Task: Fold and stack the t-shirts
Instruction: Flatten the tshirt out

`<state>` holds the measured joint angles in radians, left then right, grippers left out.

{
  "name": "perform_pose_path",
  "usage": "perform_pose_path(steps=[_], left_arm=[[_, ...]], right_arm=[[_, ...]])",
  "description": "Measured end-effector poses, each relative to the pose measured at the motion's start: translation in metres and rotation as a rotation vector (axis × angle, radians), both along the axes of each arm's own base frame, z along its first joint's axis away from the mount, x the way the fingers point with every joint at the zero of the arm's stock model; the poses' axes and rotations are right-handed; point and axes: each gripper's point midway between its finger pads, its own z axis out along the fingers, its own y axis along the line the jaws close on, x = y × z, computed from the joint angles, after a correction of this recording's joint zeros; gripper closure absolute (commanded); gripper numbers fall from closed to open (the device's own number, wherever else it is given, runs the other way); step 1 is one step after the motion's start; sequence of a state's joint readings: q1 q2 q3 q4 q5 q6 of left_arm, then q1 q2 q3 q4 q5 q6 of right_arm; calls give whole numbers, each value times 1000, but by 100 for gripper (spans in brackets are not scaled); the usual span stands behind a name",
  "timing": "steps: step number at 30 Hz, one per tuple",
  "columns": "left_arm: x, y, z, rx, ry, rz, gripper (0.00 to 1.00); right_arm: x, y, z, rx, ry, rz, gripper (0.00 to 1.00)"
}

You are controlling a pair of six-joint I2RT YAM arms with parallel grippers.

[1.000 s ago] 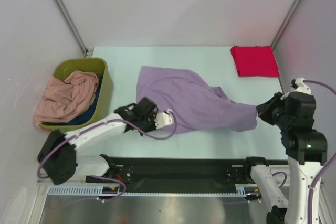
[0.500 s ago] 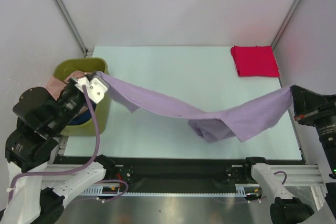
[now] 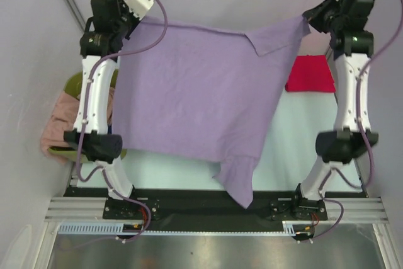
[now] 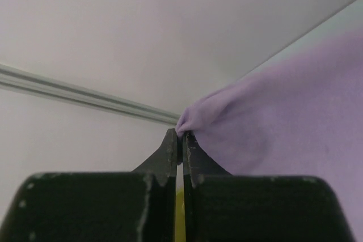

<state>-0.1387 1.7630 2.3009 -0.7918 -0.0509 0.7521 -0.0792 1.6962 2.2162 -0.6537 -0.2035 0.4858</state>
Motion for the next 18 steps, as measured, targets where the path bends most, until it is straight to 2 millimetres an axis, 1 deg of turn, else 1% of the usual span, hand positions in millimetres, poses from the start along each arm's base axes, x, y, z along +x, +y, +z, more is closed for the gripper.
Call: perform_pose_path(steps=[1, 2, 3, 4, 5, 6, 7, 8, 10, 12, 13, 14, 17, 18], left_arm=[[17, 2, -10, 0, 12, 10, 100], [28, 2, -16, 0, 17, 15, 100], [41, 3, -21, -2, 12, 25, 100], [50, 4, -23, -7, 1, 31, 100], [59, 4, -24, -12, -14, 36, 100], [65, 3, -22, -20, -33, 39, 99], [70, 4, -16, -29, -58, 43, 100], [72, 6, -10, -35, -80, 46, 100], [74, 10, 13, -50, -153, 55, 100], [71, 14, 38, -61, -231, 61, 100], [69, 16, 47, -65, -258, 63, 100], [64, 17, 57, -68, -283, 63, 99], [51, 17, 69, -73, -308, 45, 100], [45, 16, 68, -71, -300, 38, 100]], right_arm=[[21, -5, -12, 22, 20, -5, 100], [50, -11, -28, 51, 45, -12, 100], [69, -15, -36, 72, 52, -16, 100], [87, -18, -41, 89, 42, -21, 100], [100, -21, -43, 108, 29, -26, 100], [108, -23, -41, 128, 13, -31, 100], [111, -24, -39, 144, -2, -32, 100], [112, -24, -32, 162, -23, -34, 100], [108, -25, -8, 176, -96, -33, 100], [98, -24, 24, 178, -182, -28, 100], [90, -23, 39, 174, -222, -25, 100], [83, -22, 50, 171, -246, -23, 100], [57, -21, 84, 151, -320, -21, 100], [49, -21, 87, 137, -328, -25, 100]])
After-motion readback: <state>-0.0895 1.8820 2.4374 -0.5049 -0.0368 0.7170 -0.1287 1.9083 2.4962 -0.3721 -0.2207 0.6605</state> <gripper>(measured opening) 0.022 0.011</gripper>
